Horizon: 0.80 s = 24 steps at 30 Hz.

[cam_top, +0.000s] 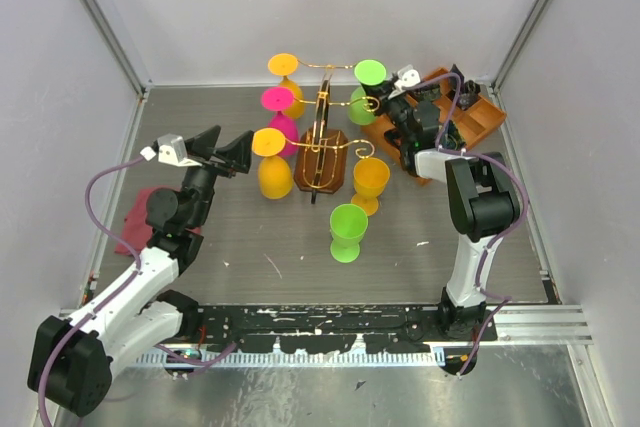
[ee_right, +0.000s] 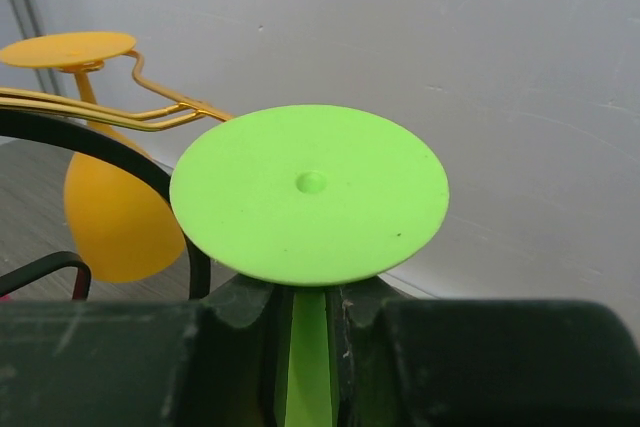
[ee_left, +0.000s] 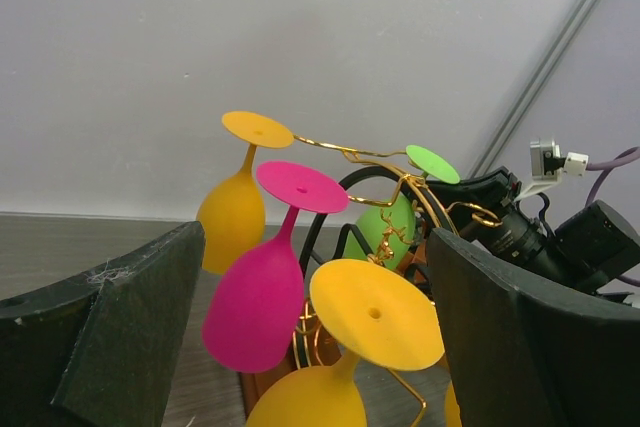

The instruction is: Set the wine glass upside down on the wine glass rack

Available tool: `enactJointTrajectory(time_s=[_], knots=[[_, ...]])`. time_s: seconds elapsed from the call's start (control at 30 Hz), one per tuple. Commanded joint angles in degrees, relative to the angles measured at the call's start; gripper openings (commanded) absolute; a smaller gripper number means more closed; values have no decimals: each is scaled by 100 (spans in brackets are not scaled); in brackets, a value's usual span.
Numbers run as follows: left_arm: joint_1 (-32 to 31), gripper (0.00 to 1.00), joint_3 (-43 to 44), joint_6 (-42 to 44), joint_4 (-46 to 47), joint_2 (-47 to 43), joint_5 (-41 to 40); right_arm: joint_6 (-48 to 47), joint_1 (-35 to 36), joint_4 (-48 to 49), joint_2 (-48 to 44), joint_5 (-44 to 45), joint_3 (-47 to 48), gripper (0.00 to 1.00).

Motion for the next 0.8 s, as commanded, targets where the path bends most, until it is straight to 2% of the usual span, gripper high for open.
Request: enactJointTrajectory(time_s=[0.0, 0.17, 0.43, 0.57, 0.77], knots=[[19, 98, 109, -26, 134, 3, -2, 60, 128, 566, -173, -596, 12, 1], [15, 98, 116, 0, 138, -15, 23, 126, 124, 539, -165, -917, 66, 1], [20, 98, 132, 9, 126, -9, 92, 146, 63, 590, 36, -544, 173, 1], [16, 98, 147, 26, 120, 1, 115, 451, -61, 843, 280, -642, 399, 1], [20, 98, 144, 57, 116, 17, 113, 461, -87, 726, 426, -724, 690, 1]])
